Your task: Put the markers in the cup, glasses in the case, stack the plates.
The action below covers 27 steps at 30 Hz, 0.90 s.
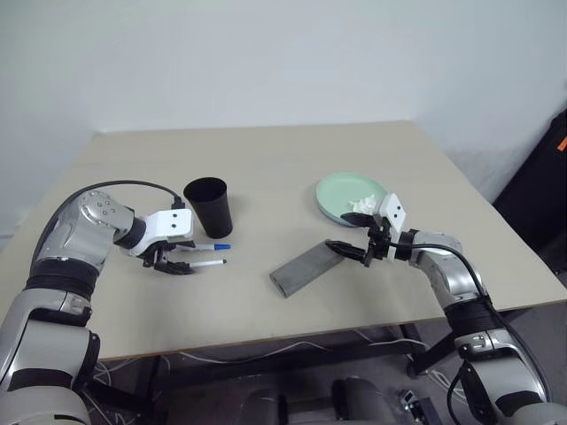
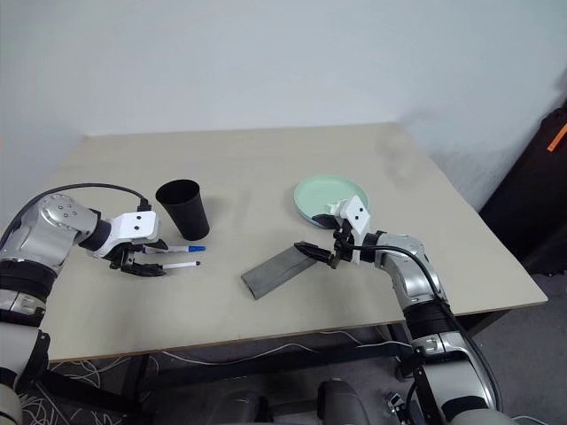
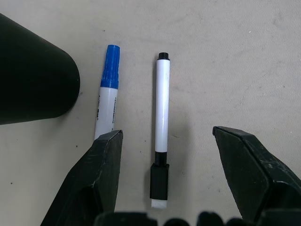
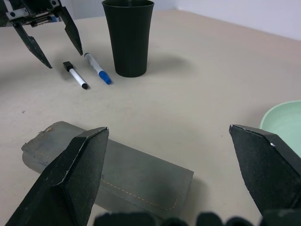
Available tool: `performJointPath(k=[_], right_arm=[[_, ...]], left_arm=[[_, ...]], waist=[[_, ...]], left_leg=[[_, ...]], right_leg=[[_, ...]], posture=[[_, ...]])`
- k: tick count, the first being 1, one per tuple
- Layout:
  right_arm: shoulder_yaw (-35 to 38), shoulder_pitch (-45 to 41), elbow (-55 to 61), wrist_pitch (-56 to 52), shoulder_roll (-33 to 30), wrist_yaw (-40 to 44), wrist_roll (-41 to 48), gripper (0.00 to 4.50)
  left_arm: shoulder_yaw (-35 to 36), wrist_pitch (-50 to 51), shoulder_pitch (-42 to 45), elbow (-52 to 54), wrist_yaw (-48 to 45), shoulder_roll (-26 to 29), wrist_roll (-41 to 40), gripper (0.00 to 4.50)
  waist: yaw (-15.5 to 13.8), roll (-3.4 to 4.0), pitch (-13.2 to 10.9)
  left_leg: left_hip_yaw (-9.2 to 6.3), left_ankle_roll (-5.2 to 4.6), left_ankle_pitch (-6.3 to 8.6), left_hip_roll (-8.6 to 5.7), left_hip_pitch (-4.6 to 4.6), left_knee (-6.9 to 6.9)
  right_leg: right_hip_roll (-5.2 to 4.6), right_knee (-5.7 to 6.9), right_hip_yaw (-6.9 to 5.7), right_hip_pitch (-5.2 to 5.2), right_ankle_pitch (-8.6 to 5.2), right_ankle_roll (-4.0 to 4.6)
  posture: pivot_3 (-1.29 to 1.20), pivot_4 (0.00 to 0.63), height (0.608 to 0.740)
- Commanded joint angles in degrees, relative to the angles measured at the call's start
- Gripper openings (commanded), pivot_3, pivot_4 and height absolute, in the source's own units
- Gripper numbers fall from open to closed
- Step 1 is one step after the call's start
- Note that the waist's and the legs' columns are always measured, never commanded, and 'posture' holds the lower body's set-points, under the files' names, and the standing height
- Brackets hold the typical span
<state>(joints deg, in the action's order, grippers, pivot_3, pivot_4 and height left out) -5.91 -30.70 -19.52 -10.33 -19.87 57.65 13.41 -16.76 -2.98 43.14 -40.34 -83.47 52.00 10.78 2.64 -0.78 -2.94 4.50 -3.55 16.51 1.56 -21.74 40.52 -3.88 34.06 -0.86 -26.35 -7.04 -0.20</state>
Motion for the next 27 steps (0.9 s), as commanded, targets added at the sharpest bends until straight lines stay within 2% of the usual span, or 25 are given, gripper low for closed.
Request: performJointPath(k=[1,7,27], right_arm=[[0.54,-1.82,1.08,0.66,0.10,0.20,0.70,4.46],[0.43,-2.38,0.13,0.86,0.42,0.19,0.54,4.46],[-0.07,-3.64,-0.92,0.43,0.67,1.09,0.62,4.46]], left_arm=[[0.59,-0.42,0.41,0.86,-0.03,0.48,-0.06,3.30],[-2.60,-4.16,5.52,-5.64,1.51,-1.28,4.44,3.30],[-5.62,-7.62,10.28,-13.90,2.66,-6.02,9.10,3.30]], waist=[[0.00,0.00,0.00],[-0.03,-0.01,0.00],[-0.01,-0.05,0.00]], left_leg=[[0.00,0.00,0.00,0.00,0.00,0.00],[-0.01,0.00,0.00,-0.03,0.00,0.01],[0.00,0.00,0.01,-0.04,-0.03,0.00]], right_leg=[[0.00,0.00,0.00,0.00,0.00,0.00],[0.01,0.01,-0.01,0.02,0.00,0.00],[0.02,0.01,-0.01,-0.04,0.06,-0.10]], posture=[[0.00,0.000,0.720],[0.00,0.000,0.720],[0.00,0.000,0.720]])
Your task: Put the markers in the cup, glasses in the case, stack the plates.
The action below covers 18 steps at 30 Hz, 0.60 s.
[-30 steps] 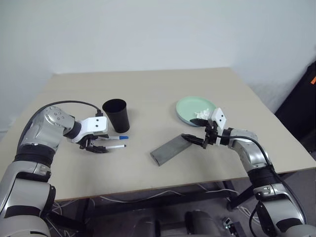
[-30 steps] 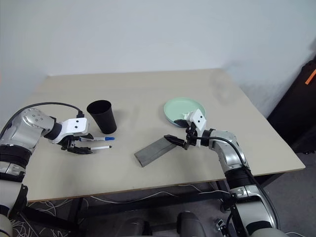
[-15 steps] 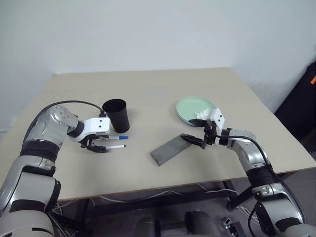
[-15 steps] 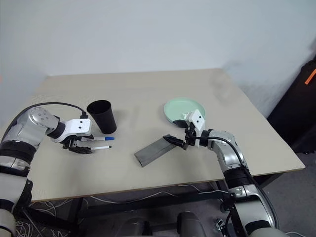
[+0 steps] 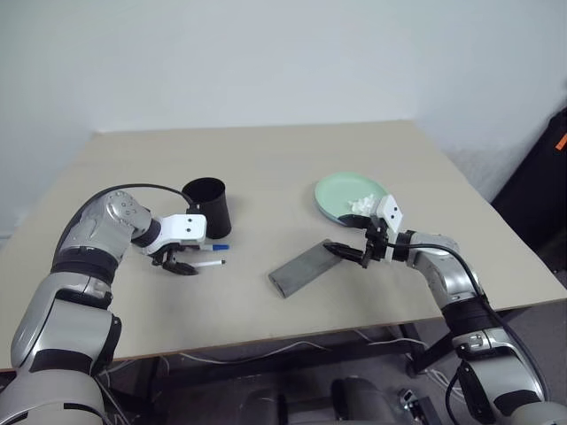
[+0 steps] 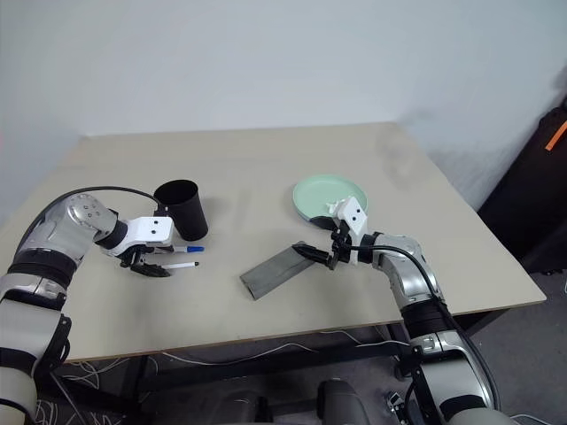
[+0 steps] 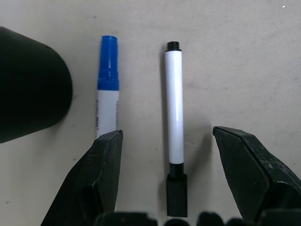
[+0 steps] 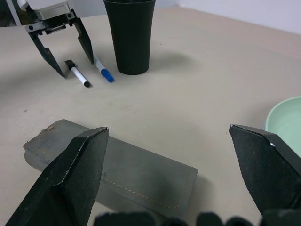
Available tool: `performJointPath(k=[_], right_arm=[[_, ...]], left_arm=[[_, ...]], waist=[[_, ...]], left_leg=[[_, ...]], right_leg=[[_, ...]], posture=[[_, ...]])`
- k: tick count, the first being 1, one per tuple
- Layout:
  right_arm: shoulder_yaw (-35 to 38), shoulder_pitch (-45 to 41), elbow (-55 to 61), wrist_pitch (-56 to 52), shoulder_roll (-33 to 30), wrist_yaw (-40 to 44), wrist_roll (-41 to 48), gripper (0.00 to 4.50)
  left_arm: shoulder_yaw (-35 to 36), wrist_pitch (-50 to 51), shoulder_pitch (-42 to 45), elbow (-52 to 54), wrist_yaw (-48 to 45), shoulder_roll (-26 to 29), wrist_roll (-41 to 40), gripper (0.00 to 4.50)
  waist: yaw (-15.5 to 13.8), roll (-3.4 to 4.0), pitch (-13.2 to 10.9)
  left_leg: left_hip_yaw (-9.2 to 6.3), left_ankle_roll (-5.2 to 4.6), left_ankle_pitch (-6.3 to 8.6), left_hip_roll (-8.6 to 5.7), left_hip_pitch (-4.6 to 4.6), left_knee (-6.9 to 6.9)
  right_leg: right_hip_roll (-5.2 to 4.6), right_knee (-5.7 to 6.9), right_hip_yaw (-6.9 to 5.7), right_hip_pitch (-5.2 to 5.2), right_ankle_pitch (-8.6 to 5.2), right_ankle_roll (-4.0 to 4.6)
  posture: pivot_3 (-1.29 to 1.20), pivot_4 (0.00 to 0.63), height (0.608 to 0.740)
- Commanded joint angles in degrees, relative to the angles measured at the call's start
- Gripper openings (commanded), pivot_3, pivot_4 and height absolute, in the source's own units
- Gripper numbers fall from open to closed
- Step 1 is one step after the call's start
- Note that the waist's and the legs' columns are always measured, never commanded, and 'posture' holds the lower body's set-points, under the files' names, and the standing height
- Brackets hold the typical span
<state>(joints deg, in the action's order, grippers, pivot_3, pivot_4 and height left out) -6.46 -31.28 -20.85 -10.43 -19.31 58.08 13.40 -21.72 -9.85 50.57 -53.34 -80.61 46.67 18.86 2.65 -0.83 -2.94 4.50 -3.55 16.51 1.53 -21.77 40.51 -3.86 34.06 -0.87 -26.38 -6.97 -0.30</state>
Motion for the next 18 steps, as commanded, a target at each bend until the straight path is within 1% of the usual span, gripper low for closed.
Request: performJointPath(k=[1,5,9,18], right_arm=[[0.48,-3.22,0.23,0.54,0.15,0.72,0.65,4.46],[0.54,-3.34,0.01,0.61,0.19,0.85,0.66,4.46],[0.71,-1.64,1.78,0.17,0.26,-0.10,0.79,4.46],[0.70,-1.33,2.25,-0.06,0.24,-0.59,0.84,4.46]], left_arm=[[-0.80,-0.91,3.19,-1.41,-0.21,-0.96,1.31,3.30],[-0.76,-1.49,3.72,-2.52,-0.15,-1.28,1.77,3.30],[-2.21,-2.30,5.74,-6.31,1.03,-3.27,3.65,3.30],[-2.61,-3.24,7.11,-9.59,1.07,-4.31,4.84,3.30]], waist=[[-0.02,0.00,0.00],[0.00,-0.02,0.01],[-0.09,-0.02,0.01],[-0.02,-0.02,0.01]], left_leg=[[0.00,0.00,0.00,-0.01,0.00,0.00],[0.00,0.00,0.00,0.00,0.00,0.01],[-0.05,-0.01,0.00,-0.03,-0.04,0.01],[-0.04,-0.01,0.00,-0.02,-0.02,0.01]], right_leg=[[0.00,0.00,0.00,0.01,0.00,0.00],[-0.01,-0.01,0.01,0.02,0.00,0.00],[0.00,0.00,-0.02,0.01,0.00,-0.01],[-0.01,0.01,-0.01,0.01,0.00,0.00]], posture=[[0.00,0.000,0.720],[0.00,0.000,0.720],[0.00,0.000,0.720],[0.00,0.000,0.720]])
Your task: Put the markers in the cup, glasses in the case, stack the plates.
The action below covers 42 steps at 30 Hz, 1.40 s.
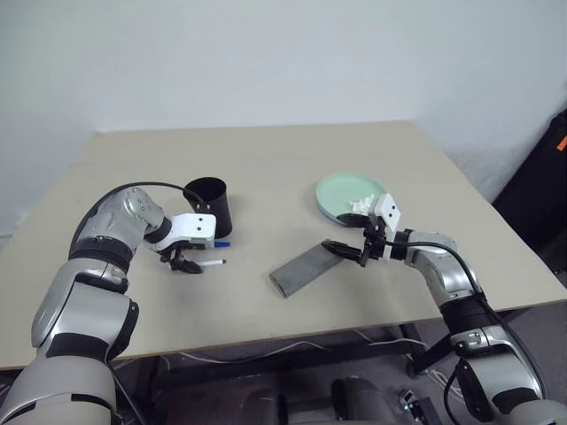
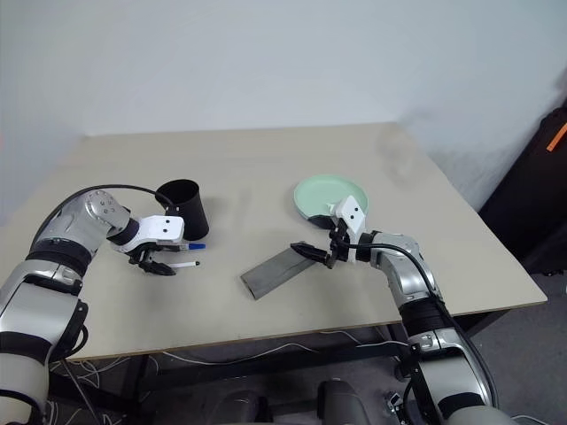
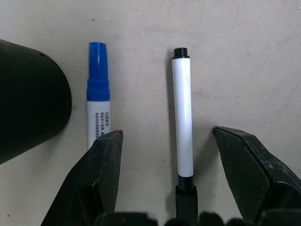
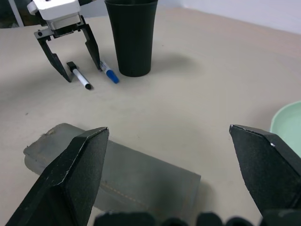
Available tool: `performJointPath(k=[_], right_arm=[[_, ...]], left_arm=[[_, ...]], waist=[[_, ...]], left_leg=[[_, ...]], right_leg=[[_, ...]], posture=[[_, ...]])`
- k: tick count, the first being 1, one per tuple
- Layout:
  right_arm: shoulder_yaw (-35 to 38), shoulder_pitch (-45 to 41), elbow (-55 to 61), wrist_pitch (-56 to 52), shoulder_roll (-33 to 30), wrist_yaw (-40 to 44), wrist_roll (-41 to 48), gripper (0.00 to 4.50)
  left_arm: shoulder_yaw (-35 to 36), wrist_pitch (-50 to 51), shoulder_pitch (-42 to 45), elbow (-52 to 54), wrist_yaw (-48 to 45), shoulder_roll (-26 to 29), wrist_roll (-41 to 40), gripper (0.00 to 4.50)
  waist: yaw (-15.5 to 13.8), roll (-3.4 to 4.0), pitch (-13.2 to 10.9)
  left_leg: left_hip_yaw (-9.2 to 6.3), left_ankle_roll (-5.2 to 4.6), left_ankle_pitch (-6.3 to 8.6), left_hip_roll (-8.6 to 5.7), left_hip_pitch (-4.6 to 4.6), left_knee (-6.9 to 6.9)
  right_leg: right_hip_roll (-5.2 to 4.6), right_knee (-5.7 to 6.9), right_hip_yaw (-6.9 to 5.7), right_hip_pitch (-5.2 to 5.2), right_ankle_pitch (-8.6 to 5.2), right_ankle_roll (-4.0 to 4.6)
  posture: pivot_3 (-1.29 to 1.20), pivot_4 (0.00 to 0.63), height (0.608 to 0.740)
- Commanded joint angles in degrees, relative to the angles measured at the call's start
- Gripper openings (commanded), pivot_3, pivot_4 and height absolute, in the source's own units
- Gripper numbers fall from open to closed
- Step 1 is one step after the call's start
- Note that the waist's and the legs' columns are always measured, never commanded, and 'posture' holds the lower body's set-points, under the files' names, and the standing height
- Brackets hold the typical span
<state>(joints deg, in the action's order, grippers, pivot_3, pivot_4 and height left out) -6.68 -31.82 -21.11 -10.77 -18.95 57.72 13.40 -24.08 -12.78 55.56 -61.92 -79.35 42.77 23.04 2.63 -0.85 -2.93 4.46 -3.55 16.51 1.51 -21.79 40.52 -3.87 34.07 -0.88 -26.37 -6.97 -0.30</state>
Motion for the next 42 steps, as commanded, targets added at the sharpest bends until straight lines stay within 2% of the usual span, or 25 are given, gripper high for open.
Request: performJointPath(k=[1,13,17,35,40,42], right_arm=[[0.93,-0.70,2.64,0.22,-0.14,-0.40,0.80,4.46],[0.86,-0.29,3.45,-0.14,-0.27,-0.97,0.82,4.46],[0.88,-0.27,3.26,-0.07,-0.25,-0.89,0.86,4.46],[0.88,-0.27,3.26,-0.08,-0.25,-0.89,0.86,4.46],[0.56,-1.09,2.06,0.28,0.28,-0.77,0.63,4.46],[0.55,-1.05,2.14,0.34,0.27,-0.80,0.60,4.46]], left_arm=[[-0.54,-0.18,2.33,-1.64,-0.85,-0.74,0.87,3.30],[-0.55,-0.78,2.79,-2.57,-4.04,-1.12,1.17,3.30],[-0.42,-1.21,1.90,-1.44,-7.93,0.22,0.55,3.30],[-0.13,-1.13,1.82,-1.25,-8.36,0.22,0.68,3.30],[-0.85,-2.01,-1.22,0.98,-9.72,1.85,1.05,3.30],[-1.39,-2.42,-3.18,2.38,-10.05,2.22,1.33,2.93]], waist=[[-0.03,0.00,0.00],[0.00,0.00,0.00],[0.01,-0.01,0.00],[0.00,-0.01,0.00],[0.09,-0.01,0.00],[0.13,-0.01,0.00]], left_leg=[[-0.01,0.00,0.00,0.00,0.00,0.00],[0.00,-0.01,0.01,-0.02,-0.02,0.00],[0.00,-0.01,0.01,-0.01,-0.02,0.00],[-0.03,-0.01,0.01,0.01,-0.03,0.00],[-0.01,-0.01,0.01,0.05,0.01,-0.01],[-0.01,-0.01,0.01,0.04,0.06,-0.01]], right_leg=[[0.00,0.01,0.00,0.00,0.00,0.00],[-0.01,-0.02,0.00,0.00,0.00,0.00],[0.00,-0.02,0.00,0.00,0.00,0.00],[-0.01,-0.02,0.00,-0.01,0.00,0.00],[-0.01,-0.02,0.02,-0.01,0.00,0.00],[0.01,0.01,0.03,0.00,0.00,0.00]], posture=[[0.00,0.000,0.720],[0.00,0.000,0.720],[0.00,0.000,0.720],[0.00,0.000,0.720],[0.00,0.000,0.720],[0.00,0.000,0.720]])
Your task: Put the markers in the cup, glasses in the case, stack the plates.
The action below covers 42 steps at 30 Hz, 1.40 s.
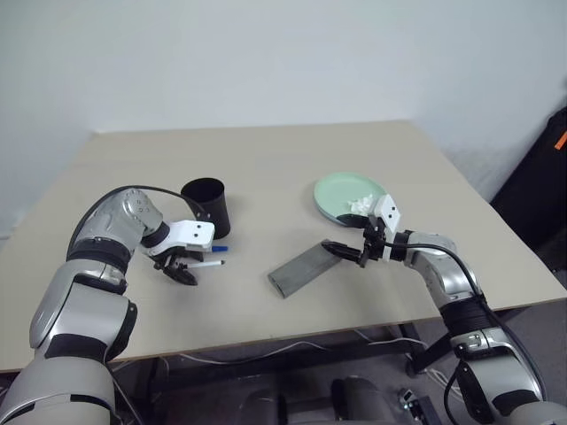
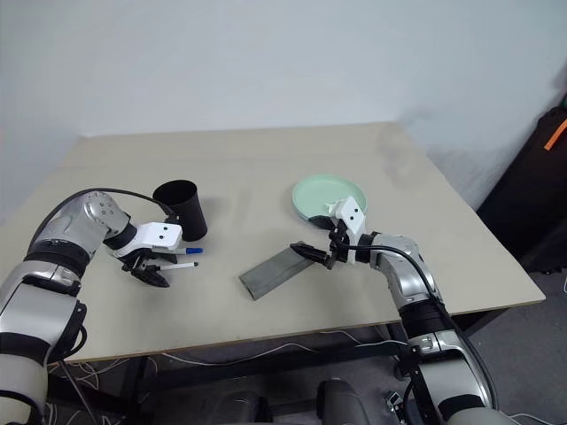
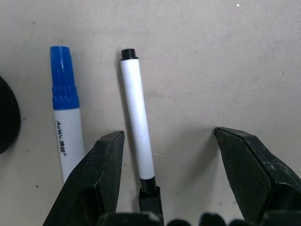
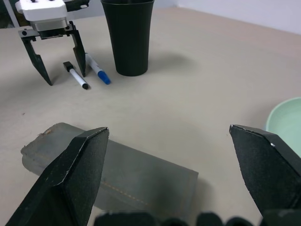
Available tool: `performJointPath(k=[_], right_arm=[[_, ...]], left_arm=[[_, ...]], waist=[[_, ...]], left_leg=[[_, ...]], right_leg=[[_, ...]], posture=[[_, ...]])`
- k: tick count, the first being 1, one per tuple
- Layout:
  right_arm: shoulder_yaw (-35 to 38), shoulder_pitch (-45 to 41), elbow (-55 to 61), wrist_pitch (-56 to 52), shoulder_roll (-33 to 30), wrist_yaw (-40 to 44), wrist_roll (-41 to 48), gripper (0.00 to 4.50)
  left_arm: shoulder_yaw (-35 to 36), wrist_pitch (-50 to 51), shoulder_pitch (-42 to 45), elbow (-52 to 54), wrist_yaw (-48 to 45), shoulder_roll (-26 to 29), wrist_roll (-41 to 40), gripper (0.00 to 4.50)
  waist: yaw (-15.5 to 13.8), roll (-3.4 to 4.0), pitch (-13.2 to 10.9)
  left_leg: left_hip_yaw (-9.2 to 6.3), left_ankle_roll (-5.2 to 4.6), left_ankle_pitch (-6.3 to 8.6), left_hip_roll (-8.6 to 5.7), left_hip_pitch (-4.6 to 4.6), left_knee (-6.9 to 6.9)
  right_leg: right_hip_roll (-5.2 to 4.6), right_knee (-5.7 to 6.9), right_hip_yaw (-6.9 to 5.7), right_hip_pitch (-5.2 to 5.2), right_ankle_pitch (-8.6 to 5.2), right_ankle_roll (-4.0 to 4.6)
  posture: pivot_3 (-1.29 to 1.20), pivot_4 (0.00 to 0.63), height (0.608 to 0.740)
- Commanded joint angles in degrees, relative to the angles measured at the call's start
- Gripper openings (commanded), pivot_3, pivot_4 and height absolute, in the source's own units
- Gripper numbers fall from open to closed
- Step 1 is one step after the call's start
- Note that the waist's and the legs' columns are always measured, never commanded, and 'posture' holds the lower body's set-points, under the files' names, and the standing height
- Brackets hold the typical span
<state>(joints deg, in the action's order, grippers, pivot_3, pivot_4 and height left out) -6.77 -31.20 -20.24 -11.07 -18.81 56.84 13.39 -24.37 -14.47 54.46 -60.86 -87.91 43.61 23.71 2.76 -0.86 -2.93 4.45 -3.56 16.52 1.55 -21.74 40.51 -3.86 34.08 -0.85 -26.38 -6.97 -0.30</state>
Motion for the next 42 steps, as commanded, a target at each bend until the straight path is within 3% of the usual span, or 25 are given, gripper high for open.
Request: performJointPath(k=[1,9,10,21,28,34,42], right_arm=[[0.63,-1.71,1.19,0.71,0.14,0.06,0.56,4.46],[0.57,-2.10,0.52,1.28,0.31,0.08,0.44,4.46],[0.56,-2.15,0.43,1.36,0.32,0.10,0.43,4.46],[0.62,-2.30,0.25,1.41,0.12,0.39,0.47,4.46],[0.42,-2.71,-0.17,1.32,-0.11,0.75,0.22,4.46],[0.22,-3.21,-0.69,1.34,-0.27,1.08,0.16,4.46],[-0.01,-3.36,-0.70,1.14,-0.71,1.94,0.07,4.46]], left_arm=[[-1.22,-0.81,-2.65,1.73,-1.51,1.45,0.74,2.75],[-0.61,0.35,-3.59,3.72,-1.70,1.48,0.12,0.13],[-0.53,0.52,-3.64,3.93,-1.74,1.45,0.01,0.03],[0.07,0.84,-4.18,5.33,-0.71,1.46,-0.47,0.03],[3.76,6.69,-8.82,22.21,-4.59,4.60,-15.25,0.03],[3.92,11.81,-11.51,29.67,-4.59,7.21,-20.31,0.03],[11.03,20.92,-14.91,36.90,-1.55,4.26,-27.58,0.03]], waist=[[0.03,0.02,0.01],[0.16,0.03,0.02],[0.16,0.03,0.02],[0.15,0.03,0.02],[0.12,0.00,0.00],[-0.07,-0.03,-0.01],[-0.12,-0.03,-0.01]], left_leg=[[0.01,0.00,0.00,0.00,0.04,0.00],[-0.02,0.02,-0.01,0.01,0.26,0.11],[-0.04,0.02,-0.01,0.01,0.27,0.11],[-0.11,0.02,-0.01,0.02,0.25,0.11],[-0.14,0.02,-0.01,0.13,0.08,0.11],[-0.13,0.02,-0.01,0.07,0.05,0.11],[-0.16,0.02,-0.02,0.05,0.11,0.11]], right_leg=[[0.00,0.04,0.01,0.01,0.00,0.00],[-0.07,0.63,0.08,0.00,-0.08,0.12],[-0.06,0.64,0.07,-0.01,-0.08,0.12],[-0.09,0.66,0.08,-0.02,-0.08,0.12],[-0.12,0.62,0.08,-0.17,-0.09,0.12],[-0.13,0.59,0.09,-0.14,-0.13,0.05],[-0.09,0.64,0.07,-0.12,-0.14,0.06]], posture=[[0.00,0.000,0.720],[0.00,0.000,0.720],[0.00,0.000,0.720],[0.00,0.000,0.720],[0.00,0.000,0.720],[0.00,0.000,0.720],[0.00,0.000,0.720]])
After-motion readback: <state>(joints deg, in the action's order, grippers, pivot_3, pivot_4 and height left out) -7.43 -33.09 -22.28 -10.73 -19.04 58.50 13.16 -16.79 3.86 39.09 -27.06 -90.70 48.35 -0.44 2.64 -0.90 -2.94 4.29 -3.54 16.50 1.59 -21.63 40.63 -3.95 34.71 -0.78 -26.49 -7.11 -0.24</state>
